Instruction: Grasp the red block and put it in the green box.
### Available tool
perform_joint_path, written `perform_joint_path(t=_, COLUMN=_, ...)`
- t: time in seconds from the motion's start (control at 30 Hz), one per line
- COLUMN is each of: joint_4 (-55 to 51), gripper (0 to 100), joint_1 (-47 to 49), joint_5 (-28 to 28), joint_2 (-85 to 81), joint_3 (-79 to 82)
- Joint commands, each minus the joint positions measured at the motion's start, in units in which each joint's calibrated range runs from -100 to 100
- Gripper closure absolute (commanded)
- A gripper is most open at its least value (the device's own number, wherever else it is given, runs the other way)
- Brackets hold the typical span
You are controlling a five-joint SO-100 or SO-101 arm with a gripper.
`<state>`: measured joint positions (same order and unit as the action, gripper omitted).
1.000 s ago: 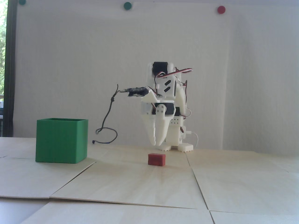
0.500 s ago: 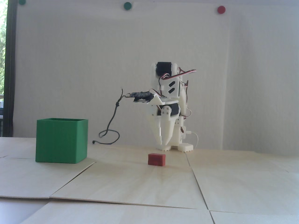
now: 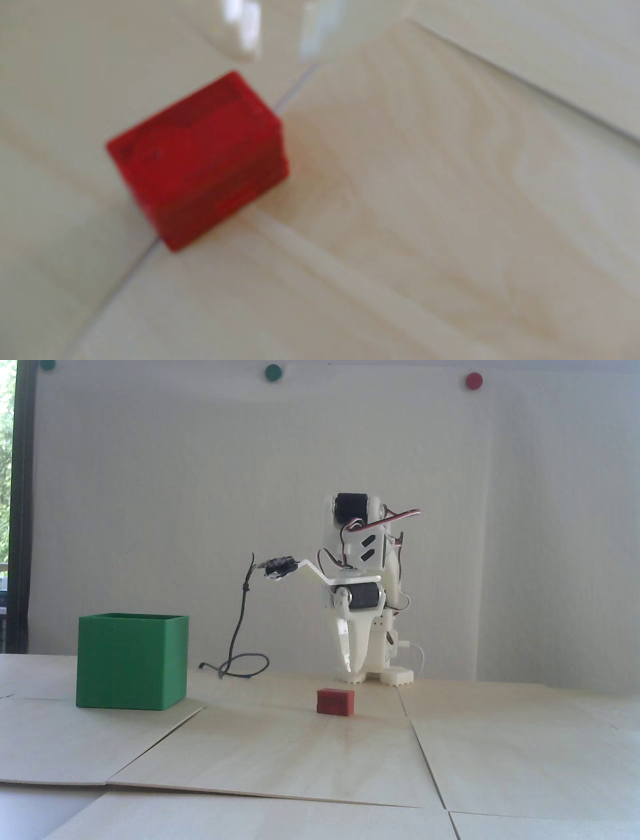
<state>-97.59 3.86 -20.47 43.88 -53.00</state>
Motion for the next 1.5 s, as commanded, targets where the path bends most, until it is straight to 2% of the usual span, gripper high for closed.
perform_joint_path(t=0.0, joint_4=-1.82, gripper=98, joint_1=0.44, joint_5=11.1, joint_2=-1.67, joint_3=3.58)
perform_joint_path(t=0.03, joint_4=-1.82, gripper=98, joint_1=0.76, joint_5=13.34, joint_2=-1.67, joint_3=6.24)
perform_joint_path(t=0.27, joint_4=-1.82, gripper=97, joint_1=1.57, joint_5=15.94, joint_2=-2.46, joint_3=7.83)
perform_joint_path(t=0.5, joint_4=-1.82, gripper=76, joint_1=0.85, joint_5=16.31, joint_2=-2.54, joint_3=8.1)
perform_joint_path(t=0.7, joint_4=-1.82, gripper=71, joint_1=-0.76, joint_5=16.05, joint_2=-2.15, joint_3=8.54)
perform_joint_path(t=1.23, joint_4=-1.82, gripper=71, joint_1=5.03, joint_5=14.95, joint_2=-1.6, joint_3=8.72)
perform_joint_path(t=1.47, joint_4=-1.23, gripper=71, joint_1=5.99, joint_5=13.34, joint_2=-1.83, joint_3=16.26)
